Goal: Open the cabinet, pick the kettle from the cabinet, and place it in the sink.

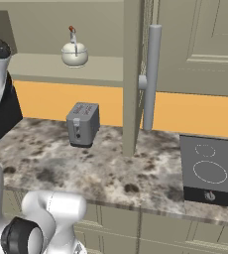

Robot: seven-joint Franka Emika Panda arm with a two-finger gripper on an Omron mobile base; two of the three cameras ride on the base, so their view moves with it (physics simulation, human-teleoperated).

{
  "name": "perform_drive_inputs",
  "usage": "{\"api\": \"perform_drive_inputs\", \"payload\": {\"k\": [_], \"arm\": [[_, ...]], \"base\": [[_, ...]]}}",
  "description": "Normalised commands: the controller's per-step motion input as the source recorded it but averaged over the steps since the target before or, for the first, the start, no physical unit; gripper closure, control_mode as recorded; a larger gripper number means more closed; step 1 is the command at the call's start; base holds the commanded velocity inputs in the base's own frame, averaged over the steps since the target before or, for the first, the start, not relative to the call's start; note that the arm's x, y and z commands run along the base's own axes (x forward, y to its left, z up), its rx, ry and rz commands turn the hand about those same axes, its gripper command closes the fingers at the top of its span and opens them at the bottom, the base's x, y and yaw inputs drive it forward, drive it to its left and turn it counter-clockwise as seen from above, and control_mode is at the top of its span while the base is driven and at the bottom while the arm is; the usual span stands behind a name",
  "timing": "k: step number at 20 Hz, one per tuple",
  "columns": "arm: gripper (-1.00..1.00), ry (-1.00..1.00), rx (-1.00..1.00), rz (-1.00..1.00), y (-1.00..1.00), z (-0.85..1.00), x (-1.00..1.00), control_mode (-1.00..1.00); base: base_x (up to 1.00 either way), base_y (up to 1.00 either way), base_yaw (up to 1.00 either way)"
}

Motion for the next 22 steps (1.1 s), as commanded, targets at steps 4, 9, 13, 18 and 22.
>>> {"api": "perform_drive_inputs", "payload": {"k": [4, 9, 13, 18, 22], "arm": [[-1.00, -0.18, -0.15, -0.05, -0.33, 0.01, -0.05, -1.00], [-1.00, -0.13, -0.13, -0.03, -0.35, 0.05, -0.04, -1.00], [-1.00, -0.09, -0.11, -0.04, -0.36, 0.08, -0.02, -1.00], [-1.00, -0.10, -0.08, -0.03, -0.34, 0.09, 0.00, -1.00], [-1.00, -0.14, -0.05, -0.04, -0.35, 0.07, 0.00, -1.00]], "base": [[0.00, 0.00, 0.00], [0.00, 0.00, 0.00], [0.00, 0.00, 0.00], [0.00, 0.00, 0.00], [0.00, 0.00, 0.00]]}}
